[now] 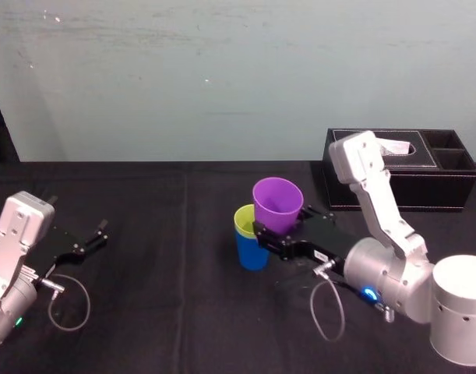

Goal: Stack the three plastic cups sequentially using one hand.

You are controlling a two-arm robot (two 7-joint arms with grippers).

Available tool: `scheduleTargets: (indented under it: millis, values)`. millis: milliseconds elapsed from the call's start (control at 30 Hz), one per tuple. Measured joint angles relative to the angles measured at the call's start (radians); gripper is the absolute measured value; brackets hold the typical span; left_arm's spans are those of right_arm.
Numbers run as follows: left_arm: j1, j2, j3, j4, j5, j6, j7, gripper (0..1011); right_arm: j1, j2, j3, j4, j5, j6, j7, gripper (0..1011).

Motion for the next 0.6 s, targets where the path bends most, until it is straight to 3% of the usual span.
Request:
scheduleTargets:
  millis: [233,600]
  values:
    - [0.000,0.000,0.000,0.000,0.000,0.000,0.000,1000,0.052,-0.030,-0.012,0.058,0.004,-0.004,-0.012,698]
    - [0.000,0.000,0.000,0.000,0.000,0.000,0.000,1000,0.102,-0.055,-0.030,0.147,0.009,-0.062,-0.015,698]
